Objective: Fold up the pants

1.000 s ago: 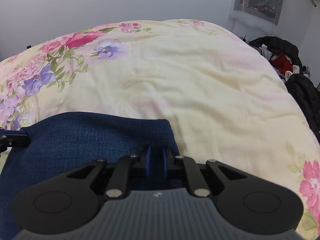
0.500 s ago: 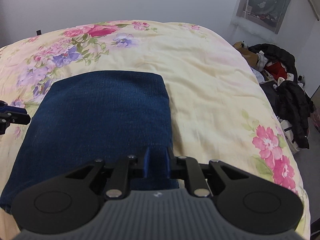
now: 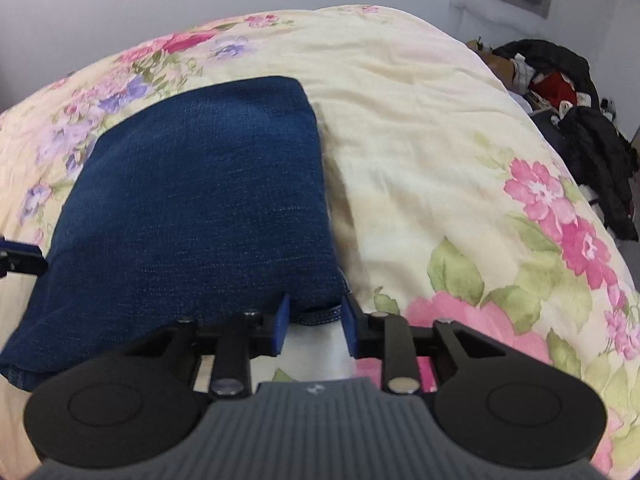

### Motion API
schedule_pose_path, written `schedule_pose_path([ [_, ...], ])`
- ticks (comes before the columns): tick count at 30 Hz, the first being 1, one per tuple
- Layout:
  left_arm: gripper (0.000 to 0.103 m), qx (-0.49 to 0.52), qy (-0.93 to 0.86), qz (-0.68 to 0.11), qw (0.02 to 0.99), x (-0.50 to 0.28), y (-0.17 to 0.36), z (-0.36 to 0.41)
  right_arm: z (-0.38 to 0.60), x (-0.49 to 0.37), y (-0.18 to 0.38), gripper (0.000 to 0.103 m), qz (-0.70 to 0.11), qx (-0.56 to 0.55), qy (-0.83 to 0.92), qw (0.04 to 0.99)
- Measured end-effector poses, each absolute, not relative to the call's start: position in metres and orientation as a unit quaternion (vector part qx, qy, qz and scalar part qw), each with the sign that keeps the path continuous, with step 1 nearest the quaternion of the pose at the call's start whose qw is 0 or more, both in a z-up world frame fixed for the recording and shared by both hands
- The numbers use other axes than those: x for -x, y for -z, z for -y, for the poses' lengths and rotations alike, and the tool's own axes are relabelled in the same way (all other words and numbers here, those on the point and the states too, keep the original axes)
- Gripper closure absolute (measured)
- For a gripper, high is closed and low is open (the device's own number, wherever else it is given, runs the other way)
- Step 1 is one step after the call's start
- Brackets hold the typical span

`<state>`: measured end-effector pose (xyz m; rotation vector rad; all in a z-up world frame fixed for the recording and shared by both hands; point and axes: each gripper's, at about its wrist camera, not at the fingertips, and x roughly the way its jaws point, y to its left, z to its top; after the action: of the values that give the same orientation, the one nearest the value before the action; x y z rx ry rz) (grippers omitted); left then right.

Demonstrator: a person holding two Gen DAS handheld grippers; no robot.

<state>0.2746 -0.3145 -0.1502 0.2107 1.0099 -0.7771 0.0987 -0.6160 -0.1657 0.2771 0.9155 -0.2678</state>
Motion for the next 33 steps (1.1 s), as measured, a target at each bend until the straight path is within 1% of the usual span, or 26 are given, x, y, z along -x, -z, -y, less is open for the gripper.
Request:
schedule_pose_path([
  [1, 0.081, -0.064, 0.357, -0.468, 0.806, -0.280, 0.149, 0.303, 0.620, -0.093, 0.164, 0.057, -0.428, -0.160, 0.131, 0.880],
  [3, 0.076, -0.004, 0.342, -0.484, 0.805, -0.290, 0.150, 0.285, 0.629, -0.081, 0.164, 0.047, -0.414, -0.224, 0.132, 0.872],
  [4, 0.074, 0.023, 0.335, -0.494, 0.802, -0.295, 0.153, 0.277, 0.634, -0.076, 0.168, 0.043, -0.410, -0.258, 0.130, 0.865],
  [6, 0.069, 0.069, 0.323, -0.508, 0.795, -0.302, 0.158, 0.266, 0.641, -0.070, 0.180, 0.037, -0.401, -0.332, 0.122, 0.845],
  [7, 0.068, 0.085, 0.318, -0.512, 0.793, -0.304, 0.160, 0.263, 0.644, -0.069, 0.186, 0.037, -0.396, -0.360, 0.121, 0.836],
  [9, 0.059, 0.107, 0.315, -0.520, 0.787, -0.310, 0.164, 0.260, 0.648, -0.070, 0.196, 0.037, -0.385, -0.395, 0.125, 0.825],
  [10, 0.057, 0.119, 0.315, -0.521, 0.784, -0.313, 0.164, 0.260, 0.651, -0.072, 0.200, 0.037, -0.379, -0.410, 0.125, 0.820],
  [12, 0.047, 0.146, 0.319, -0.523, 0.777, -0.318, 0.166, 0.260, 0.657, -0.078, 0.208, 0.034, -0.363, -0.444, 0.126, 0.810],
  [14, 0.043, 0.174, 0.321, -0.528, 0.767, -0.324, 0.172, 0.263, 0.664, -0.085, 0.216, 0.032, -0.353, -0.467, 0.129, 0.801],
  [18, 0.042, 0.197, 0.300, -0.530, 0.768, -0.342, 0.192, 0.272, 0.670, -0.094, 0.238, 0.026, -0.327, -0.509, 0.122, 0.787],
  [22, 0.042, 0.234, 0.308, -0.525, 0.758, -0.361, 0.212, 0.279, 0.671, -0.100, 0.252, 0.026, -0.300, -0.508, 0.095, 0.802],
  [25, 0.043, 0.241, 0.316, -0.518, 0.757, -0.372, 0.221, 0.287, 0.673, -0.110, 0.257, 0.027, -0.288, -0.506, 0.082, 0.809],
  [26, 0.045, 0.241, 0.317, -0.516, 0.759, -0.375, 0.224, 0.291, 0.674, -0.113, 0.258, 0.027, -0.286, -0.502, 0.079, 0.813],
  [29, 0.059, 0.246, 0.322, -0.515, 0.756, -0.380, 0.227, 0.298, 0.671, -0.122, 0.256, 0.033, -0.286, -0.481, 0.080, 0.825],
  [33, 0.067, 0.237, 0.309, -0.510, 0.767, -0.375, 0.220, 0.302, 0.664, -0.128, 0.248, 0.053, -0.289, -0.448, 0.080, 0.842],
])
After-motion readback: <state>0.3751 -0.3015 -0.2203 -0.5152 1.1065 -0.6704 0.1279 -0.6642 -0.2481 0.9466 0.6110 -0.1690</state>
